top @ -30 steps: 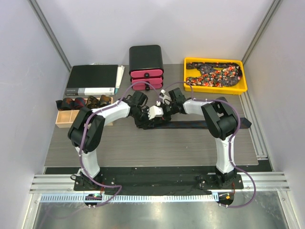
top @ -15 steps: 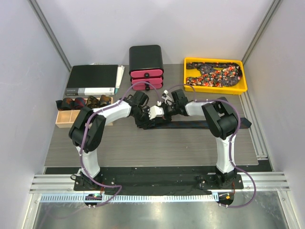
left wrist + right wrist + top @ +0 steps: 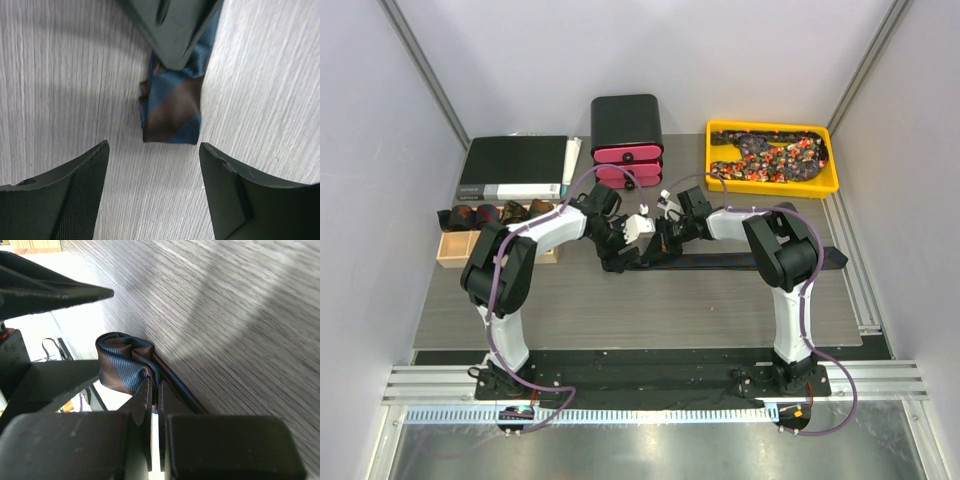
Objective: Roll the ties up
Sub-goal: Roll the tie at the center of the board.
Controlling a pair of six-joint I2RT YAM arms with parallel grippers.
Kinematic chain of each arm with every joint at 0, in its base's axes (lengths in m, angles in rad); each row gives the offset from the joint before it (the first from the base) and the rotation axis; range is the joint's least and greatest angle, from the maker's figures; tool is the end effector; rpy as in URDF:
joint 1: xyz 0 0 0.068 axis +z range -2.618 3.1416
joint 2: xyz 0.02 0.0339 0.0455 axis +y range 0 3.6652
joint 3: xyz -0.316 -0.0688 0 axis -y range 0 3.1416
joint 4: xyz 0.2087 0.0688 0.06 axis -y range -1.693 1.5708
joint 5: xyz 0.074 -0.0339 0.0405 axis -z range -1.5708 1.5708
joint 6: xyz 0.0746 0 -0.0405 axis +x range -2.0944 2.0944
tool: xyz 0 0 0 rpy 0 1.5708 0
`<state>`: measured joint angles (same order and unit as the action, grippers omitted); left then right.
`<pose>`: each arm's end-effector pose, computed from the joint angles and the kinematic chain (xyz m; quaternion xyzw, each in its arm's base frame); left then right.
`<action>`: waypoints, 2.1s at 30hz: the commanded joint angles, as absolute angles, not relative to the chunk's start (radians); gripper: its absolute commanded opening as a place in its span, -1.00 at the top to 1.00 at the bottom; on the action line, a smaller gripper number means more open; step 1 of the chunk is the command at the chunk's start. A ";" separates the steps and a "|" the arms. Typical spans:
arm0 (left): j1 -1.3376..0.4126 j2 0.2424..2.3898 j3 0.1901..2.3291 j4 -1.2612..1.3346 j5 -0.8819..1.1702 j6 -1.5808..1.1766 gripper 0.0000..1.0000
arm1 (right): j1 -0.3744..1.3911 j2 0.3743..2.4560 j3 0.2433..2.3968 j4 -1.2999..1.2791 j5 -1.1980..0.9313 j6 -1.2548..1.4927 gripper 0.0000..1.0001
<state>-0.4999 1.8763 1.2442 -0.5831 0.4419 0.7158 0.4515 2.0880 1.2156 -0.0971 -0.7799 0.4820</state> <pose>0.3078 -0.2044 0.2074 0.5803 0.7662 -0.1959 0.1948 0.3625 0.2341 0.1622 -0.0991 0.8851 0.4475 0.0812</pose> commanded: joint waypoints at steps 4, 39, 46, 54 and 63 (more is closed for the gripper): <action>-0.535 1.890 1.307 -0.604 0.508 0.720 -0.46 | 0.451 2.105 1.218 -0.141 -0.666 0.408 0.97; -0.675 2.002 1.388 -0.692 0.388 0.600 0.30 | 0.440 2.052 1.095 0.155 -0.877 0.693 0.93; -0.680 2.046 1.414 -0.742 0.344 0.586 0.37 | 0.431 2.019 1.121 0.166 -0.928 0.752 0.63; -0.680 2.085 1.436 -0.773 0.325 0.583 0.42 | 0.364 1.945 1.101 0.068 -0.948 0.718 0.47; -0.680 2.097 1.448 -0.787 0.310 0.603 0.42 | 0.357 1.907 1.045 0.159 -0.988 0.785 0.33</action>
<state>-0.6724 2.0285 1.4769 -0.6861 0.3687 0.5976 0.3408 1.9411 1.0637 0.0849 -0.9291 0.7258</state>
